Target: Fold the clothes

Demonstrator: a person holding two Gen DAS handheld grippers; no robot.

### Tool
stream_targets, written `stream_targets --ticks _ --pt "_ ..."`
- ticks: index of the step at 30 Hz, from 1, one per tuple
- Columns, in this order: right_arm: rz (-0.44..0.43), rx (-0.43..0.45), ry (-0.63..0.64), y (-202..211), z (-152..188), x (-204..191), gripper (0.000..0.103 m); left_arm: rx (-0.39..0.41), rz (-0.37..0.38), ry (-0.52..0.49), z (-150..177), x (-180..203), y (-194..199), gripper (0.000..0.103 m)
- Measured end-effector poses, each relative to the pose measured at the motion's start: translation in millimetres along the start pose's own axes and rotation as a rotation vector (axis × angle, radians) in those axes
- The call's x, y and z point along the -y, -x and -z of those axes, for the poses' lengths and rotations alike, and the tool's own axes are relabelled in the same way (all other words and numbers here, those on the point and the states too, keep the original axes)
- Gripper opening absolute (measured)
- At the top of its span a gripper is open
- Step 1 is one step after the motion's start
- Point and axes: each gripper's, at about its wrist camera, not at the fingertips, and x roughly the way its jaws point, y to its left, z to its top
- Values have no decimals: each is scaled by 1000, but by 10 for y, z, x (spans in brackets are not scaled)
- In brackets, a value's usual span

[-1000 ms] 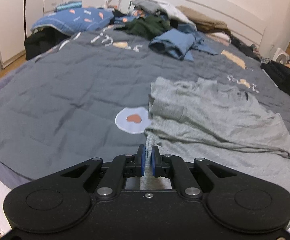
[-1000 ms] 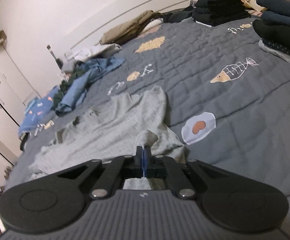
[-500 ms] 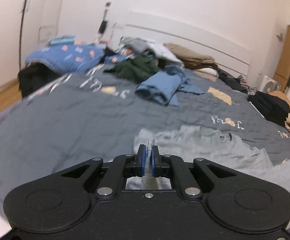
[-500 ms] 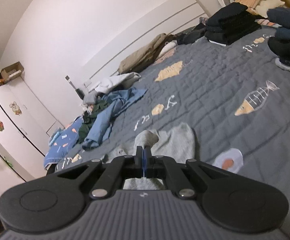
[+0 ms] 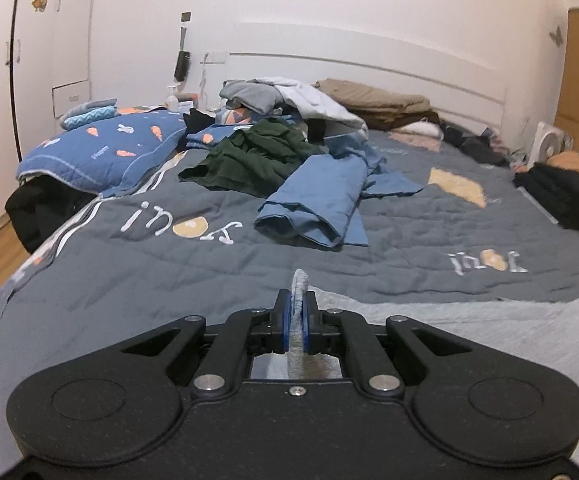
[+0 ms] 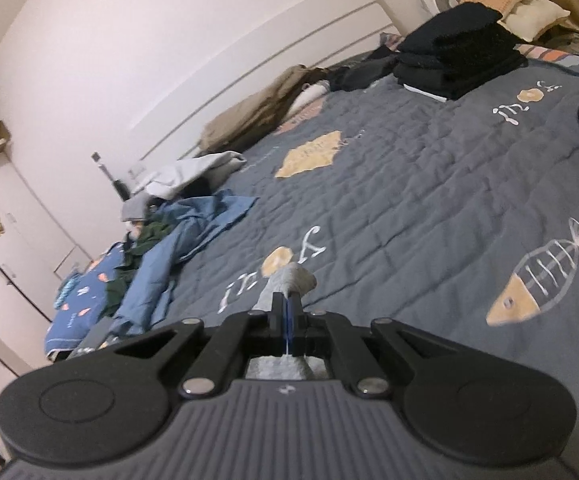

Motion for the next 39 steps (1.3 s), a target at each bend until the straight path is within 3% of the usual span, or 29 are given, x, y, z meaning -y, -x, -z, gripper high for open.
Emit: stream_targets --ticks 10,15,18,20,22,23,29,31,33,39 --pt "64 -39 84 -852 -231 -8 0 -46 -57 -53 -134 69 -837 6" --pt "132 -96 155 -1205 -81 86 1 -129 -77 -49 20 88 -1227 7" --pt "186 -58 222 -1244 -11 81 4 -142 -95 -33 108 74 -1256 8" --pt "206 -50 231 -1191 -29 87 6 -137 -101 -25 125 50 -1172 14" --pt "204 -53 213 -1052 -70 98 11 -89 -123 -8 109 -7 -970 34" --pt "200 -52 206 -959 -81 96 14 -69 -129 8 93 -37 -871 38" --pt "143 -39 97 -285 143 45 38 -24 -37 134 152 -50 -138 38" --pt "124 -55 58 -98 278 12 39 -28 13 191 267 5 79 41" --pt "107 -81 24 68 431 -30 41 -36 61 241 414 68 264 49" --pt "26 -101 -79 626 861 -136 46 -71 150 363 911 217 759 50"
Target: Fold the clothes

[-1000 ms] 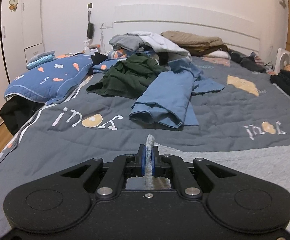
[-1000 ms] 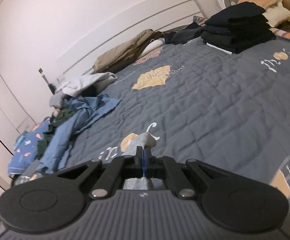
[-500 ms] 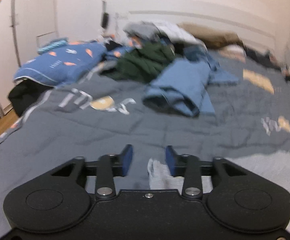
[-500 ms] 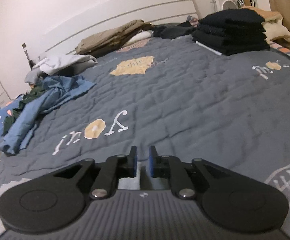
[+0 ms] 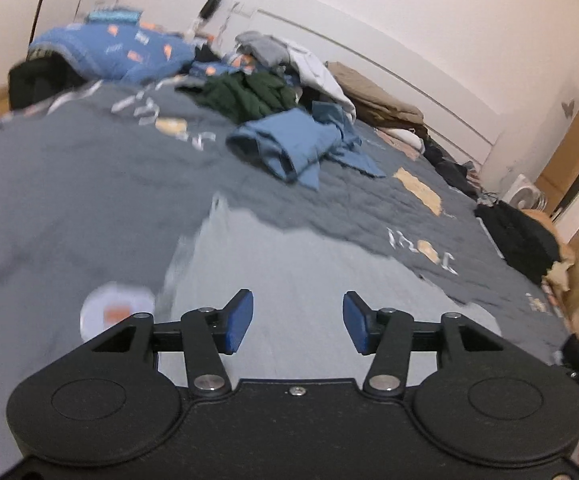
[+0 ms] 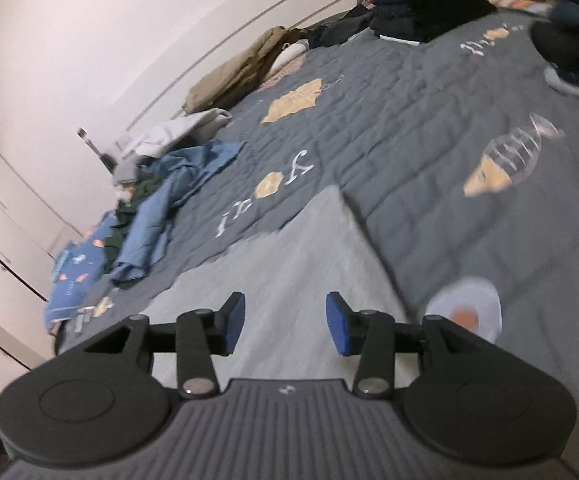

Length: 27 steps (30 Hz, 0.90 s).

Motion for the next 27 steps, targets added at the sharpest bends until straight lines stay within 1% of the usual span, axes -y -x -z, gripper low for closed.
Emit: stream_targets --ticks 3,4,6,9,13,15,18,22,24,27 --pt "-3 8 -47 215 216 66 47 -14 -6 81 193 -136 144 50" --pt "-4 7 -67 268 278 101 47 -15 -14 110 236 -207 176 53" --pt "-16 -13 -124 334 370 197 47 -28 -29 182 320 -380 229 54" --pt "-24 -45 -204 399 469 315 48 -59 -44 273 343 -633 235 54" --pt "1 -56 -223 474 624 369 48 -92 -59 385 434 -921 237 54" --pt "13 -64 -240 490 687 398 48 -105 -62 422 514 -994 229 54" --pt "42 -80 -270 431 776 430 48 -109 -51 435 549 -986 151 54" --pt "67 -70 -272 341 818 461 48 -113 -40 443 597 -928 7 54" --pt "68 -58 -314 303 832 538 48 -106 -53 436 612 -903 -70 54" --pt "70 -39 -397 235 841 665 48 -95 -60 454 655 -919 -131 54"
